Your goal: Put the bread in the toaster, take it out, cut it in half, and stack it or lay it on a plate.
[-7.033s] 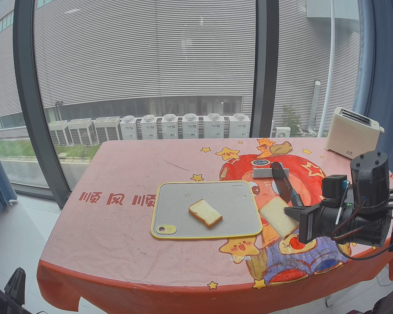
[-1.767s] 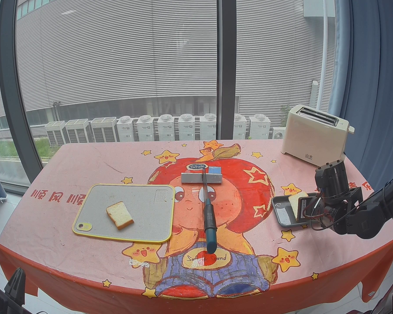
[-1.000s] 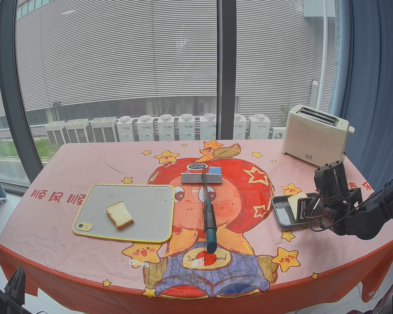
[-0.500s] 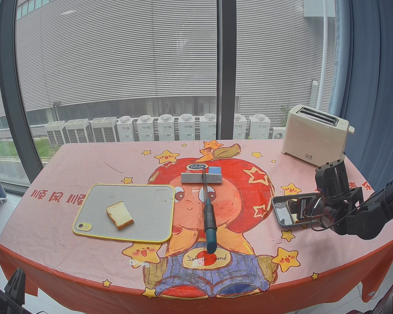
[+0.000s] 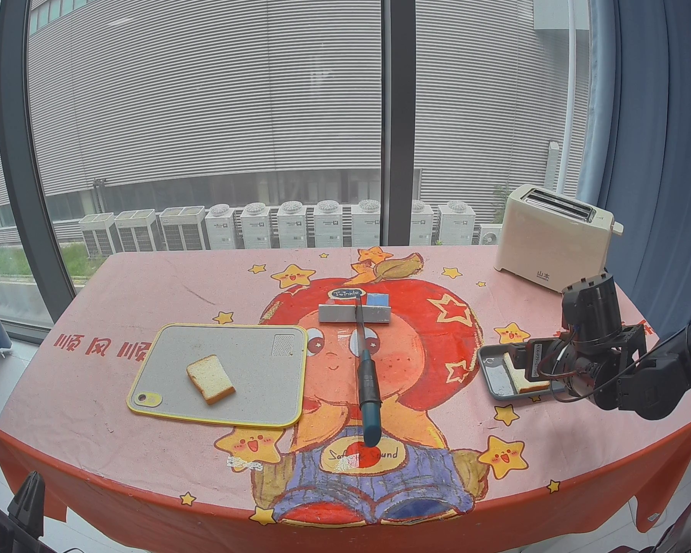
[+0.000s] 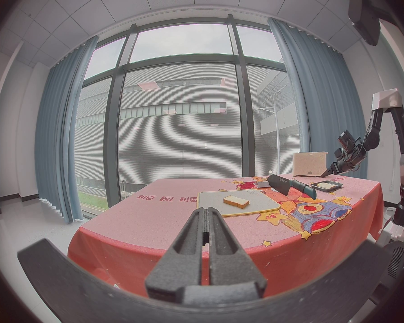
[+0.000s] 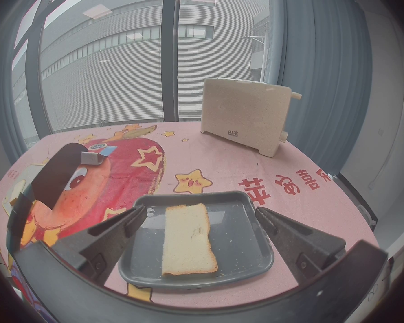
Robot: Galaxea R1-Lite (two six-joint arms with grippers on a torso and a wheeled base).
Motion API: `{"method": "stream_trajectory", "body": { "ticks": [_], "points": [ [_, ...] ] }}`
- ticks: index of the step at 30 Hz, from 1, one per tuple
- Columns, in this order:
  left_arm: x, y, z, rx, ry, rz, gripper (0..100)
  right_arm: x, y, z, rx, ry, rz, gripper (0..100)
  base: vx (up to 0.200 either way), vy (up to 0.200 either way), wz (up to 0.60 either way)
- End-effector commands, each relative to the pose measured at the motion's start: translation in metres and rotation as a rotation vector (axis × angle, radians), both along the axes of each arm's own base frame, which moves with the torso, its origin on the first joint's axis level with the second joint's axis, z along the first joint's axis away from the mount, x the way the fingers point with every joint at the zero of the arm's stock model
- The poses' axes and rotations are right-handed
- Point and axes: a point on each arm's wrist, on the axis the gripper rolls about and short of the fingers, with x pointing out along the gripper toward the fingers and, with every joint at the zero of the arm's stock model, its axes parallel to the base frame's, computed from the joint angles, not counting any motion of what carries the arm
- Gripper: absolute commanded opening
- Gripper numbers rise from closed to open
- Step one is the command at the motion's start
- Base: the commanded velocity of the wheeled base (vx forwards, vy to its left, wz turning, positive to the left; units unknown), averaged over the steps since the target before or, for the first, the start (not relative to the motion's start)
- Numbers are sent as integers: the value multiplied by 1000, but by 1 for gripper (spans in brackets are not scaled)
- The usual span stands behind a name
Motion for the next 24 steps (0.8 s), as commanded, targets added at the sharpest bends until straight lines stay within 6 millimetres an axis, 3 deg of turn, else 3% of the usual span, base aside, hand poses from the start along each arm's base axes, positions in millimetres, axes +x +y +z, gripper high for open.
{"method": "stream_trajectory", "body": {
  "ticks": [1,10,24],
  "points": [
    [0,0,-5,0,1,0,0,-10,3,17,30,-53,24,100,0,0,0],
    [0,0,-5,0,1,0,0,-31,10,39,67,-115,90,100,0,0,0],
    [0,0,-5,0,1,2,0,-57,27,49,81,-139,194,100,0,200,0]
  ]
}}
